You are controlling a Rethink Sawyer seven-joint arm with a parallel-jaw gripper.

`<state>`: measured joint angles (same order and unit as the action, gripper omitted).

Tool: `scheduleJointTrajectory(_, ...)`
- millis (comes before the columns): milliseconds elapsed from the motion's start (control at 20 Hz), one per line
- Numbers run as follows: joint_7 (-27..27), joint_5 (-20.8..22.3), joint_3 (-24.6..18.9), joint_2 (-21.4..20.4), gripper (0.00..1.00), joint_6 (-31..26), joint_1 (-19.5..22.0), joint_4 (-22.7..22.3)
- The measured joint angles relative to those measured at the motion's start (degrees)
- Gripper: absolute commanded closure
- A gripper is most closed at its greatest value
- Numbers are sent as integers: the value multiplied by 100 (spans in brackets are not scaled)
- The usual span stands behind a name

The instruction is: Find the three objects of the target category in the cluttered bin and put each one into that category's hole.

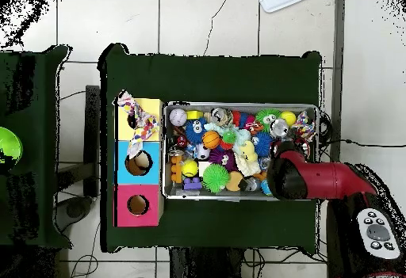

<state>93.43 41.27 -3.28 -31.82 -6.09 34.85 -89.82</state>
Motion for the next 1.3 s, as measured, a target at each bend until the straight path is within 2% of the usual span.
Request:
scheduleJointTrajectory(750,-1,384,-312,85,0,0,409,188)
scheduleJointTrajectory(1300,0,587,-449,139,0,0,462,395)
